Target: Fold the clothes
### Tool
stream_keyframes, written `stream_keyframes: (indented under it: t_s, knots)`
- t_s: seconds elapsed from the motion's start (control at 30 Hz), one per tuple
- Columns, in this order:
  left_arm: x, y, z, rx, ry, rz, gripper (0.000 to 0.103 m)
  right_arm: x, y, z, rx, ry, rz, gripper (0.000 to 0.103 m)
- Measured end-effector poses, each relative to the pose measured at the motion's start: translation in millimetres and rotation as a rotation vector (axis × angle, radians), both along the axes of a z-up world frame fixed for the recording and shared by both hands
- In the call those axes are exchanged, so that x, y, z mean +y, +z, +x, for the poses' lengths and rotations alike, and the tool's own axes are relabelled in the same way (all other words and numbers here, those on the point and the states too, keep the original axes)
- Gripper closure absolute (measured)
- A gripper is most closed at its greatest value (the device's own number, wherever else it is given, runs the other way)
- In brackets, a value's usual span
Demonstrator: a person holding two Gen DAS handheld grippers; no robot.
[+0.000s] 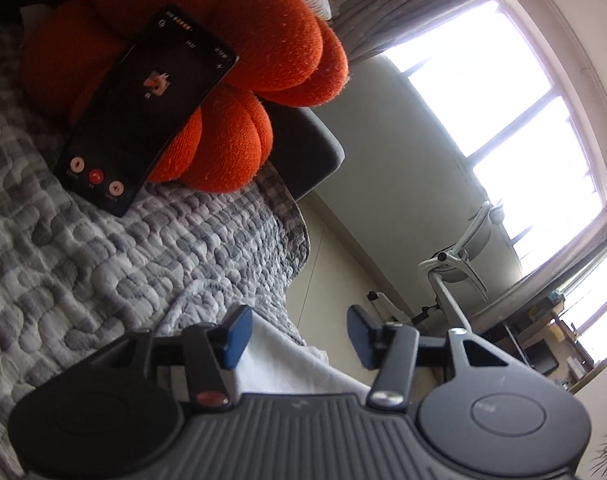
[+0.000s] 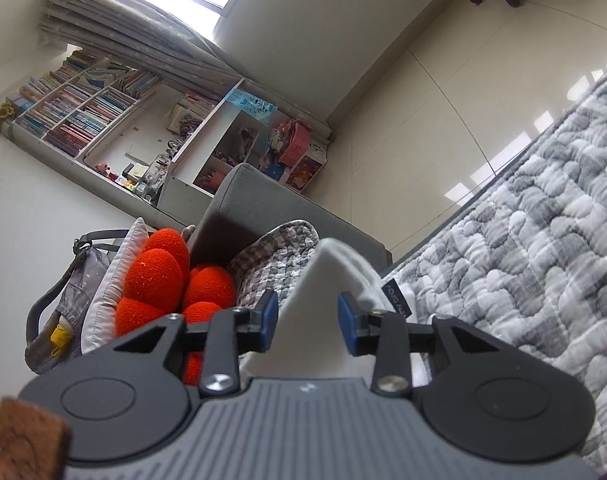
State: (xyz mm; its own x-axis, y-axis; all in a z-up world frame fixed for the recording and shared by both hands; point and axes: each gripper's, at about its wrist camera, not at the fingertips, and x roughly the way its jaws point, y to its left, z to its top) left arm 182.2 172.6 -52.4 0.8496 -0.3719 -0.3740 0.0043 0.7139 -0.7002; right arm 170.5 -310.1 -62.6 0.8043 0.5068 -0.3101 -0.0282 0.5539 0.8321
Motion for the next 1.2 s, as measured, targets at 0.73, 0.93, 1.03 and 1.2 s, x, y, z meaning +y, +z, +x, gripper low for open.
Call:
stream_keyframes:
  t_s: [0.73,0.93,1.03,1.2]
  knots:
    - [-76,-28,15,-0.031,-0.106,0.401,0.059,117,-19,23,-0.129,0.048,-0.774,0.072]
    - [-48,-36,4,-0.043,-0.023,0.233,0.064,91,-27,17,-0.123,-0.006,-0.605,0.076]
    - [-41,-34,-3,-0.052,0.022,0.247,0.062,88,-25,14,-0.134,-0.03,-0.574,0.073]
    - [-27,-26,-6,-0.027,0.03,0.189,0.06,81,-23,10,-0.147,-0.049,-0.53,0.068]
